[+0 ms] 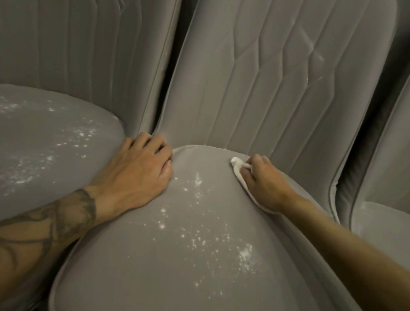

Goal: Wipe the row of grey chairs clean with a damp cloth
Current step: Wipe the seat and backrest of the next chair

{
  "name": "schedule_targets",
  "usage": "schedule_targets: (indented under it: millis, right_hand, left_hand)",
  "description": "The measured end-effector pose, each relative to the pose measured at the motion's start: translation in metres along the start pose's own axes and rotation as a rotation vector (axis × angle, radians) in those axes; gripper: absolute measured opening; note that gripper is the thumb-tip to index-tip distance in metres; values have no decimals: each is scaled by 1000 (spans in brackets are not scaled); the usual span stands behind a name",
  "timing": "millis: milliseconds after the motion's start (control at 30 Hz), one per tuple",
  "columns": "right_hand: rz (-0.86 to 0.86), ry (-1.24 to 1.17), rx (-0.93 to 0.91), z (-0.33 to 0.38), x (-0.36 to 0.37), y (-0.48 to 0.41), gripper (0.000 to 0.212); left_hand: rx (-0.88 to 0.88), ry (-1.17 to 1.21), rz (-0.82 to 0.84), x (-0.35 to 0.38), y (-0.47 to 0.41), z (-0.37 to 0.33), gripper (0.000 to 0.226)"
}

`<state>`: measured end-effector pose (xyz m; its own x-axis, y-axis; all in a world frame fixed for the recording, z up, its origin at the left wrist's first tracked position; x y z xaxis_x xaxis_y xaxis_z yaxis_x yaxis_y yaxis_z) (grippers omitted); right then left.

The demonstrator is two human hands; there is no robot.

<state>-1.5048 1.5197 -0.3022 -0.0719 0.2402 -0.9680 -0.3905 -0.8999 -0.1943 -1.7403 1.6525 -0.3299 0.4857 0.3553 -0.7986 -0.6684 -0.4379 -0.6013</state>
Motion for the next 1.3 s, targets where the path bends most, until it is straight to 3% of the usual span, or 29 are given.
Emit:
schedule_targets:
  millis: [100, 267, 333, 433, 500, 633, 700, 767, 900, 1100, 1167, 1300]
  right_hand:
    - [-17, 8, 30, 20, 11, -13, 32]
    - [5, -172, -426, 64, 13, 42, 21]
    - [22, -111, -363, 45, 10, 26, 25]
    - [11, -9, -50, 12, 5, -11, 32]
    - [-12, -8, -26, 24, 10, -16, 31]
    - [-22, -167, -404, 73, 15, 40, 23]
    - [37, -189, -491, 77, 10, 54, 21]
    - [38, -139, -423, 61, 7, 37, 21]
    - [13, -17, -37, 35, 7, -16, 29]
    - [13, -215, -475, 94, 18, 39, 16]
    - [25, -198, -434, 83, 15, 28, 16]
    - [-5, -59, -66, 51, 12, -23, 26]
  left_hand:
    - [3, 5, 11, -1, 0, 1, 31]
    - [-8, 33, 30, -2, -1, -1, 33]
    - [-12, 37, 41, -3, 0, 0, 33]
    - [-8, 31, 37, -4, 1, -1, 34]
    - [-6, 39, 38, -3, 1, 0, 34]
    - [-10, 34, 40, -2, 0, 1, 34]
    - [-8, 32, 37, -2, 1, 1, 33]
    - [-9, 35, 43, -2, 1, 1, 32]
    - [-16, 26, 52, -4, 1, 0, 32]
    - [-32, 71, 102, -10, 0, 0, 38]
    - [-41, 127, 128, -12, -1, 2, 37]
    - [-3, 253, 153, -24, 1, 16, 22]
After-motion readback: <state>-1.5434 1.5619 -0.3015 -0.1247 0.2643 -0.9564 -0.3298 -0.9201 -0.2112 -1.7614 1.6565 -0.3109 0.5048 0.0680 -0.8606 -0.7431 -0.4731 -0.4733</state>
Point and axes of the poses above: each hand's wrist, its own y-axis away from the middle knuckle, its own x-axis out of the palm, z = x × y, the point moved 5 cm from there along -y, towards the middle knuckle, and after that the axes turned 1 degree about -x, right-handed, at the moved point
